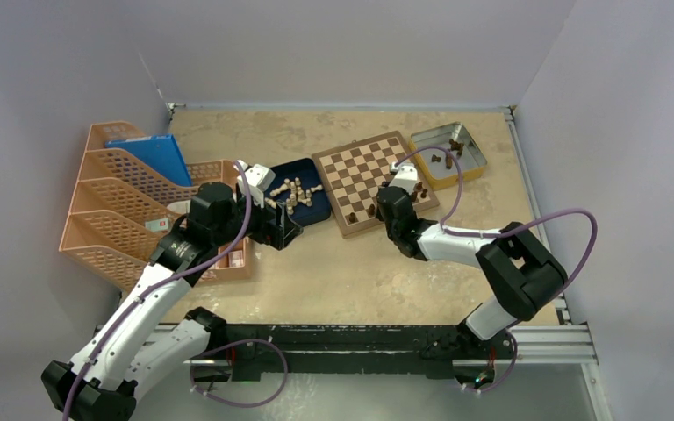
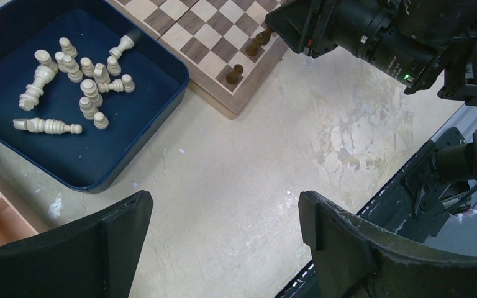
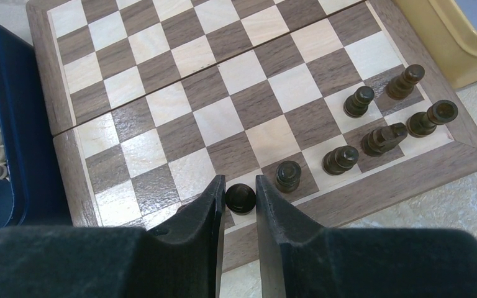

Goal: Set up the chess pieces on the board
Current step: Place the chess piece on the chessboard.

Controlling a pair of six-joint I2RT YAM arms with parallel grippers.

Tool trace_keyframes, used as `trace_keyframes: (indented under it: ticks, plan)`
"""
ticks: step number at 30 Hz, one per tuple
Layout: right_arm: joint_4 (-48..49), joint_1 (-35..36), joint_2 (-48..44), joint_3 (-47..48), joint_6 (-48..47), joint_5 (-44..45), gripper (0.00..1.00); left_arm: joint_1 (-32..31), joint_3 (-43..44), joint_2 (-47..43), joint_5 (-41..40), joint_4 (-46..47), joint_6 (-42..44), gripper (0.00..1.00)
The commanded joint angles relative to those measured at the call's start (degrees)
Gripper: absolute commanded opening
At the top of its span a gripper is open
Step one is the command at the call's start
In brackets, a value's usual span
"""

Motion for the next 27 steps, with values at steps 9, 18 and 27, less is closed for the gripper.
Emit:
trace_keyframes:
  ticks: [9,18,27]
  plan:
    - [1.7,0.6,0.9,1.3,0.0,4.0,0.25,0.3,0.3,0.1,-0.6,2.3,0.8,0.88]
    - [1.2,0.7,1.2,1.6,0.1,4.3,0.28,0.3,0.2,-0.2,-0.8,2.3,0.9,0.88]
    - [-0.5,1.0,0.6,3.0,0.7,3.2,0.33,0.3,0.2,0.2,-0.7,2.2,0.8,0.88]
